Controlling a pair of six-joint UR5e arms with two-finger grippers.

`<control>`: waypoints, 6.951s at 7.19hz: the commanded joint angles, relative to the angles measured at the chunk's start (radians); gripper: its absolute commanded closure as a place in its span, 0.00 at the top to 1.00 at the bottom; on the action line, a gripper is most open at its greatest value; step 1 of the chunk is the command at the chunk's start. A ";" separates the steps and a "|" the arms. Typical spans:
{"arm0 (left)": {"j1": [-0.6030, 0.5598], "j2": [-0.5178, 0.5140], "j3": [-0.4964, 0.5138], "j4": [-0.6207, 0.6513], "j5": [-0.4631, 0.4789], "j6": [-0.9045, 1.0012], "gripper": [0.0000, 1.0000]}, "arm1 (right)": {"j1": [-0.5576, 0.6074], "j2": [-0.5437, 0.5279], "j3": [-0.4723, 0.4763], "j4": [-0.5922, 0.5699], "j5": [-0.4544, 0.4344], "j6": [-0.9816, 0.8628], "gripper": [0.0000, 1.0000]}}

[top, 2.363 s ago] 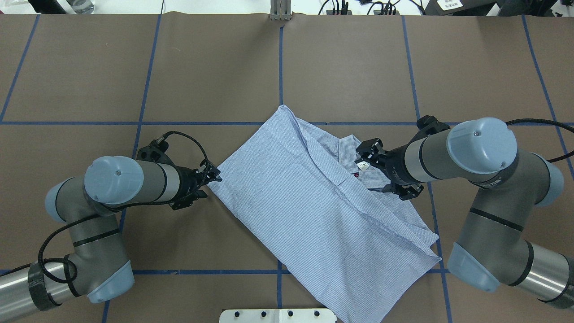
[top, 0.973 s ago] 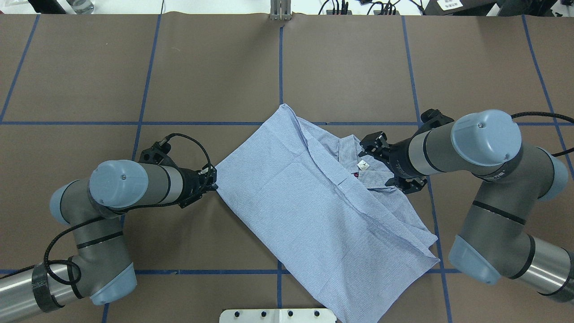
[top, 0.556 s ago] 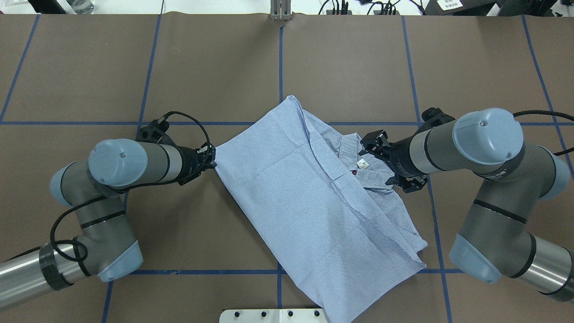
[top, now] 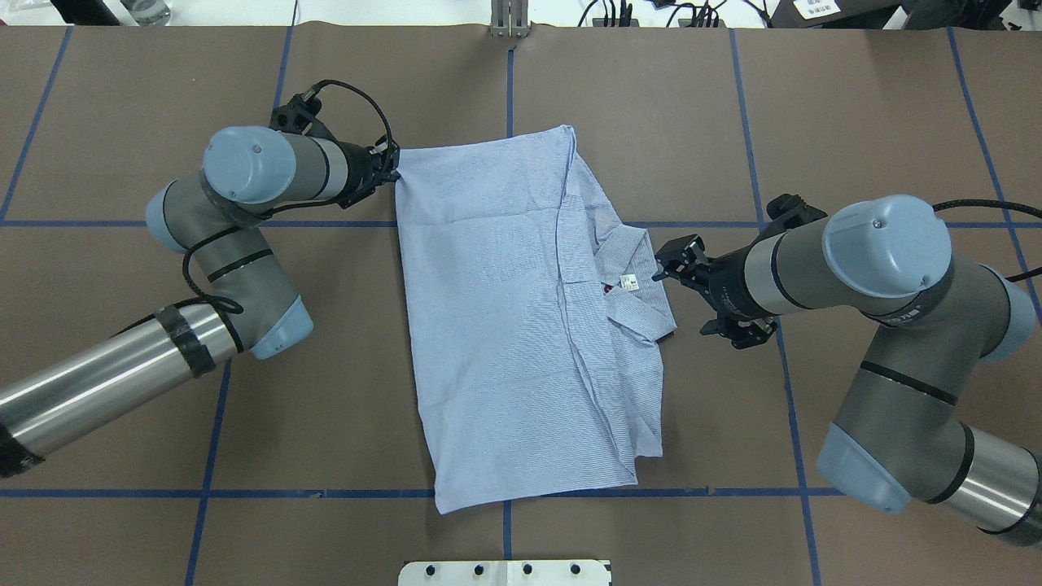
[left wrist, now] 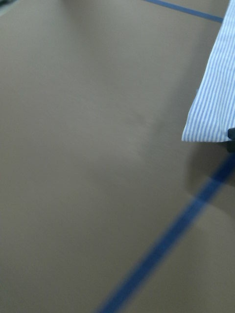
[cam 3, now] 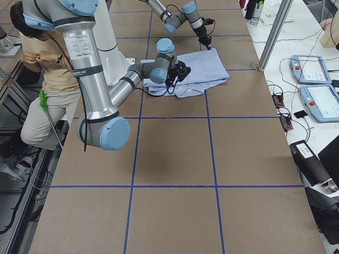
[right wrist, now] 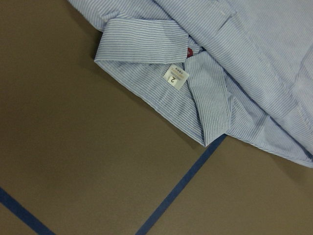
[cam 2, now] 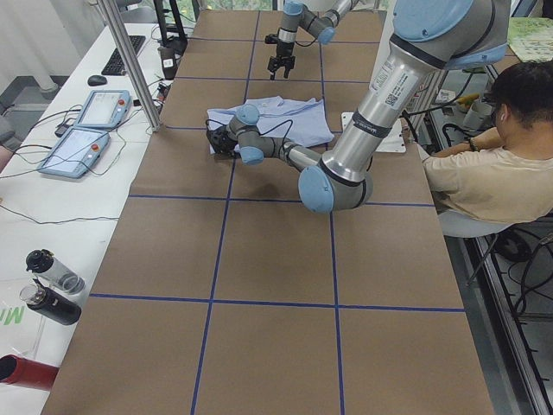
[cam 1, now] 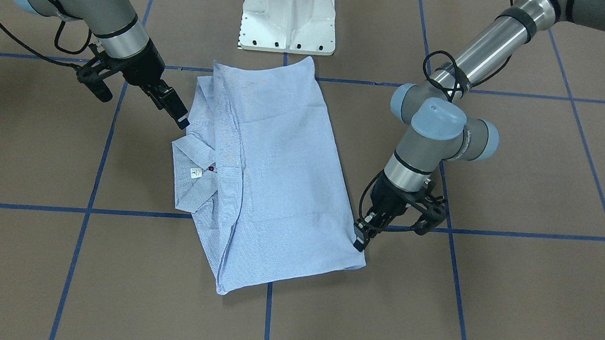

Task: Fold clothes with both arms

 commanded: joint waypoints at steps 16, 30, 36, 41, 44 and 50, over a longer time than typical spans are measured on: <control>-0.176 0.271 -0.371 -0.100 -0.374 0.101 0.60 | -0.319 0.360 -0.157 -0.572 -0.246 -0.873 1.00; -0.176 0.295 -0.387 -0.100 -0.374 0.099 0.61 | -0.300 0.199 0.027 -0.495 -0.244 -0.439 1.00; -0.173 0.299 -0.385 -0.100 -0.367 0.099 0.62 | -0.334 0.123 -0.029 -0.135 -0.249 -0.048 1.00; -0.168 0.300 -0.384 -0.100 -0.364 0.091 0.62 | -0.334 0.113 -0.046 -0.133 -0.290 0.193 0.96; -0.167 0.299 -0.382 -0.100 -0.361 0.090 0.62 | -0.340 0.115 -0.051 -0.166 -0.280 0.308 0.87; -0.165 0.299 -0.381 -0.100 -0.361 0.090 0.62 | -0.352 0.092 -0.039 -0.169 -0.266 0.316 0.87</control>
